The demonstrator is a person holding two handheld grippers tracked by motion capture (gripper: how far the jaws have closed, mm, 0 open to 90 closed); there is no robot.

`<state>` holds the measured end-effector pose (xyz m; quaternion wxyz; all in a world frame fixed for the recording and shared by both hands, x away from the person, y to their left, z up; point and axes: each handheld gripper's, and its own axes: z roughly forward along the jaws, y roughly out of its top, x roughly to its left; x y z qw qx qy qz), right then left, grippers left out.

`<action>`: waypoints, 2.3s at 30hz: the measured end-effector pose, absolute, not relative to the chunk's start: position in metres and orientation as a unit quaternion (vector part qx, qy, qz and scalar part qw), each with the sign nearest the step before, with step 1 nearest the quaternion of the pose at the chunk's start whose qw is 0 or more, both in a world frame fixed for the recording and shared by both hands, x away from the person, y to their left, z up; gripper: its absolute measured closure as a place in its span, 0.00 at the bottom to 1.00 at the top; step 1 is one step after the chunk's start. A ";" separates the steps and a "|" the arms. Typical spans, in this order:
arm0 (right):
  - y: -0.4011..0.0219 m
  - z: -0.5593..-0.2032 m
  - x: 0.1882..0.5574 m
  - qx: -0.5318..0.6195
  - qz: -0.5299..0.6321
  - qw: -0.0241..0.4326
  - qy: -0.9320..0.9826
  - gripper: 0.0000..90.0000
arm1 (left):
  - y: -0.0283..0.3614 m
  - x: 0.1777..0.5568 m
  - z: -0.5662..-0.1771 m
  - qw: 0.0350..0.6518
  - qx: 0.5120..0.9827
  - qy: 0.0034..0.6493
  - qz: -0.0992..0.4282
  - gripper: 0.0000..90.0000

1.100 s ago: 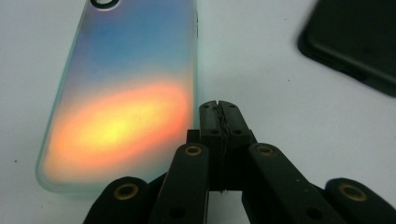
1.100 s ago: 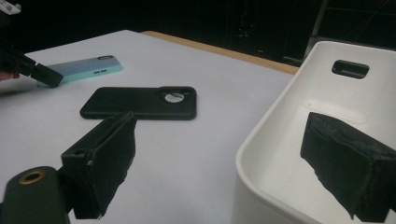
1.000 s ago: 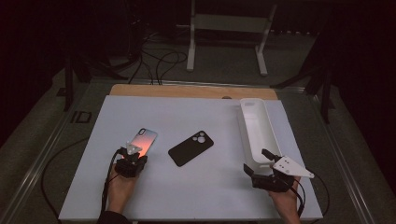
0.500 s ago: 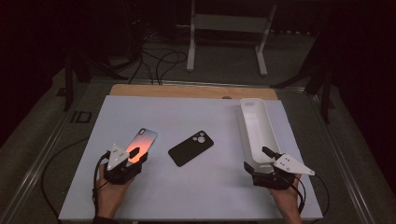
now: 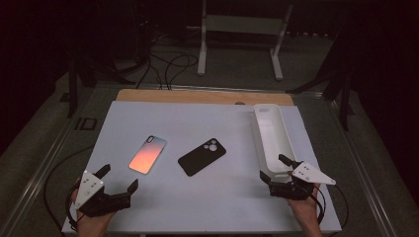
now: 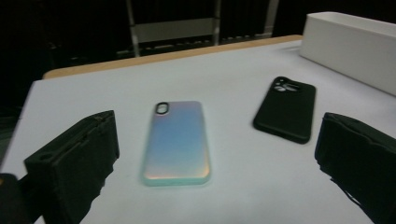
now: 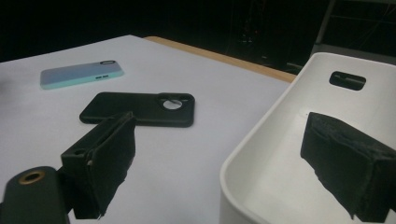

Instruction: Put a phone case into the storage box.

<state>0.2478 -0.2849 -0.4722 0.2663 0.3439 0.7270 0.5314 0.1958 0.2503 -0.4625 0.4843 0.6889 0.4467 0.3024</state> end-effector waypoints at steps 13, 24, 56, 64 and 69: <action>-0.287 -0.476 0.249 0.351 0.527 0.266 0.727 0.11 | 0.252 0.204 -0.468 0.461 0.703 0.463 0.280 0.00; -0.286 -0.477 0.252 0.354 0.524 0.266 0.728 0.11 | 0.239 0.245 -0.462 0.357 0.756 0.489 0.248 0.00; -0.289 -0.478 0.253 0.356 0.526 0.263 0.726 0.11 | 0.205 0.356 -0.501 0.194 0.826 0.508 0.150 0.00; -0.290 -0.478 0.253 0.358 0.527 0.262 0.725 0.11 | 0.204 0.361 -0.511 0.173 0.831 0.513 0.131 0.00; -0.290 -0.478 0.254 0.358 0.527 0.263 0.725 0.11 | 0.206 0.363 -0.513 0.177 0.827 0.520 0.120 0.00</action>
